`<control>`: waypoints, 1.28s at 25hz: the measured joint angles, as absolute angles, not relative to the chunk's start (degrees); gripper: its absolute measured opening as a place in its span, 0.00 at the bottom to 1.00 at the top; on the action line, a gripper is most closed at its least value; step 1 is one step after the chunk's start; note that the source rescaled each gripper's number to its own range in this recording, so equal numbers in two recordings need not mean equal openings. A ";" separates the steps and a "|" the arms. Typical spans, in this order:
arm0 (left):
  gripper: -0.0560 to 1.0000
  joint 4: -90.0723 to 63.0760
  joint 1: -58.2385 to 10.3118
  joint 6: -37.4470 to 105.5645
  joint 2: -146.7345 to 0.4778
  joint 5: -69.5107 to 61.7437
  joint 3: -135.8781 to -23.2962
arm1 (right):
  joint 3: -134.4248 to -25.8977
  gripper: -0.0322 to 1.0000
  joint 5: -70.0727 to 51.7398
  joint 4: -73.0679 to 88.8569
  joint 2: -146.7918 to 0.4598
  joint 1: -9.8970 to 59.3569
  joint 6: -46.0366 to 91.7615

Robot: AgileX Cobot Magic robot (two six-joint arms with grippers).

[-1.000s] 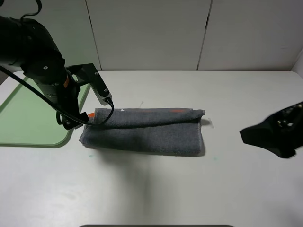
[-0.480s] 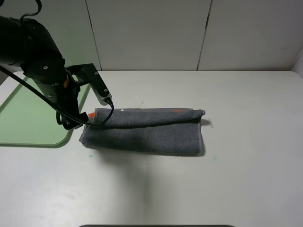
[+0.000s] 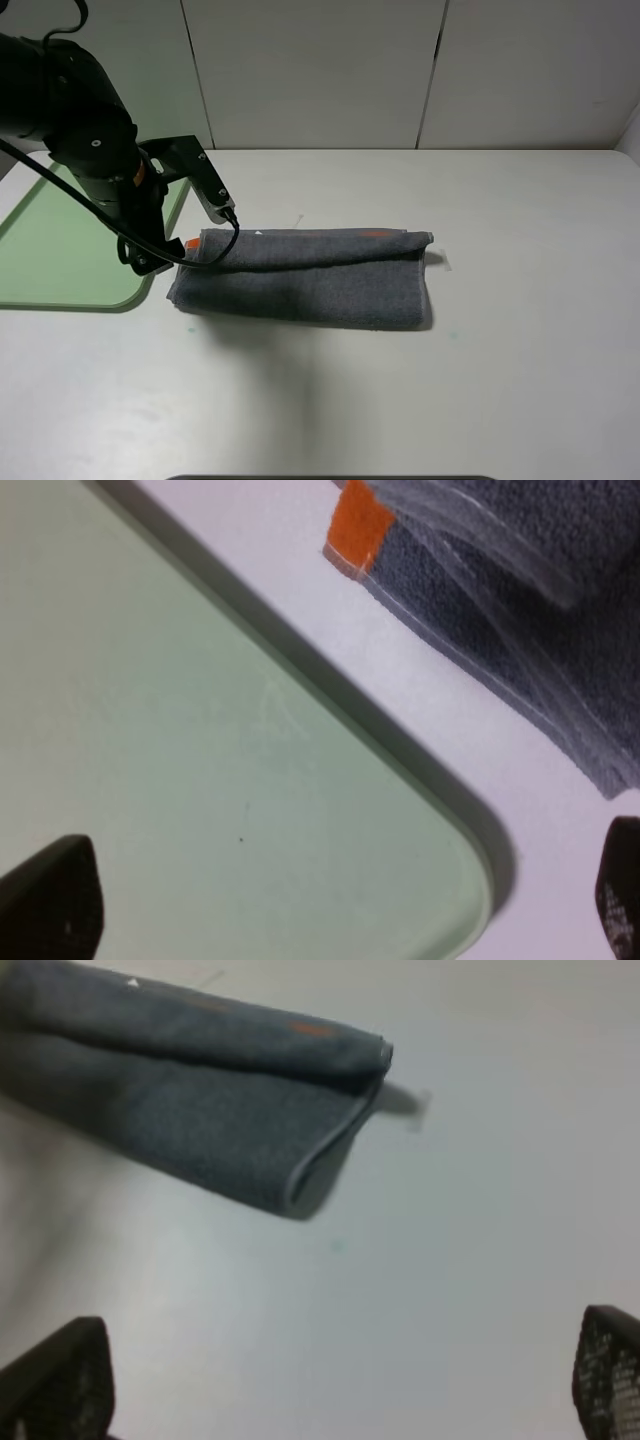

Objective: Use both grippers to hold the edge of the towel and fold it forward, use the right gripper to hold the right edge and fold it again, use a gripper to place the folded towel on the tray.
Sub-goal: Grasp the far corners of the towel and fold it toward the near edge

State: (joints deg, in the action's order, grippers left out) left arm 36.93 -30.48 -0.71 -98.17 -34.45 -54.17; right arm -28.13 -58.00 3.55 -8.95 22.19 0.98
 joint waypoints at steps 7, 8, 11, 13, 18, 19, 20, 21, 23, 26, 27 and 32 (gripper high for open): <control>1.00 36.93 -30.48 -0.71 -98.17 -34.51 -54.17 | -28.13 1.00 -58.00 3.34 -8.89 22.19 0.56; 1.00 36.93 -30.54 -0.71 -98.17 -34.51 -54.17 | -28.13 1.00 -58.00 3.34 -8.63 21.98 0.56; 1.00 36.93 -30.54 -1.04 -98.17 -34.32 -54.17 | -28.13 1.00 -58.00 3.34 -6.41 18.40 0.56; 1.00 36.93 -30.54 -1.87 -98.17 -34.27 -54.17 | -28.13 1.00 -58.00 3.34 -4.66 14.32 0.56; 1.00 36.93 -30.54 -3.46 -98.17 -33.87 -54.17 | -28.13 1.00 -58.22 3.34 0.09 4.80 0.56; 1.00 36.93 -30.54 -3.66 -98.17 -33.79 -54.17 | -28.13 1.00 -58.22 3.34 0.26 3.19 0.56; 1.00 36.93 -30.54 -3.65 -98.17 -33.75 -54.17 | -28.13 1.00 -58.22 3.34 0.27 1.97 0.56; 1.00 36.93 -30.54 -3.65 -98.17 -33.59 -54.17 | -28.13 1.00 -58.22 3.34 0.32 1.17 0.56; 1.00 36.93 -30.54 -3.65 -98.17 -33.02 -54.17 | -28.13 1.00 -58.22 3.34 0.38 -0.21 0.56; 1.00 36.50 -30.54 -3.71 -98.17 -32.90 -54.17 | -28.13 1.00 -58.22 3.34 0.38 -0.65 0.56; 1.00 36.37 -30.54 -3.71 -98.17 -32.83 -54.17 | -28.13 1.00 -58.22 3.34 0.38 -0.65 0.56; 1.00 32.98 -30.54 -3.71 -98.17 -31.09 -54.17 | -28.13 1.00 -58.22 3.39 0.38 -0.65 0.56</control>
